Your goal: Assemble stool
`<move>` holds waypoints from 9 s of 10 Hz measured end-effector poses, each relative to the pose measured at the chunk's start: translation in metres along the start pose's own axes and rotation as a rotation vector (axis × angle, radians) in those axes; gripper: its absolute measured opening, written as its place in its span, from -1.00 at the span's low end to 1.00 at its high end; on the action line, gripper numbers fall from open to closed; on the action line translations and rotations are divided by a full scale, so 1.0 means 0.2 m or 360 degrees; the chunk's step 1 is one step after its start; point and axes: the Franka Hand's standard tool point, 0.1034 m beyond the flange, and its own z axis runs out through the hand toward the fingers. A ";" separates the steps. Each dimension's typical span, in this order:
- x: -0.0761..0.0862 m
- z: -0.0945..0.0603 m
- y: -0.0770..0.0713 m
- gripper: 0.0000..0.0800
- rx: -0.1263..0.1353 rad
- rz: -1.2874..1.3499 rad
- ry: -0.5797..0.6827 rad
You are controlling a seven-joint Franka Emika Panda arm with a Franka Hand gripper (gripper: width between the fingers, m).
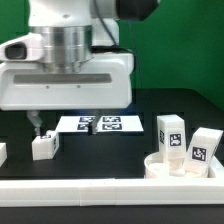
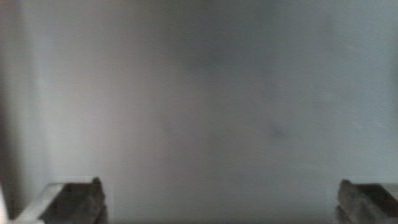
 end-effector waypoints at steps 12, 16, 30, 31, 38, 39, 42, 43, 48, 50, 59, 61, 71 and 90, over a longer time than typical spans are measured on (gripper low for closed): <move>-0.21 0.17 0.15 0.62 0.0113 0.0071 -0.0663; -0.30 0.17 0.16 0.62 0.0158 0.0144 -0.1100; -0.36 0.30 0.18 0.51 0.0171 0.0159 -0.1384; -0.36 0.30 0.18 0.07 0.0168 0.0161 -0.1384; -0.25 0.10 0.04 -0.19 0.0143 0.0139 -0.1345; -0.22 0.02 -0.01 -0.19 0.0127 0.0175 -0.1348; -0.11 -0.14 -0.21 -0.18 0.0058 0.0293 -0.1283; -0.07 -0.15 -0.25 -0.18 0.0055 0.0271 -0.1207; 0.06 -0.14 -0.25 -0.18 0.0045 0.0296 -0.0810; 0.09 -0.16 -0.29 -0.18 0.0056 0.0365 -0.0623; 0.25 -0.24 -0.48 -0.18 0.0019 0.0405 0.0471; 0.26 -0.27 -0.52 -0.18 0.0030 0.0410 0.0639; 0.33 -0.33 -0.72 -0.18 0.0122 0.0368 0.0899; 0.25 -0.17 -0.83 -0.18 0.0199 0.0279 0.0850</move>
Offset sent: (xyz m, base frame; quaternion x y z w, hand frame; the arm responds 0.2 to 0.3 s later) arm -0.0250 -0.0323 -0.0202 0.0144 -0.0034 0.0093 0.9998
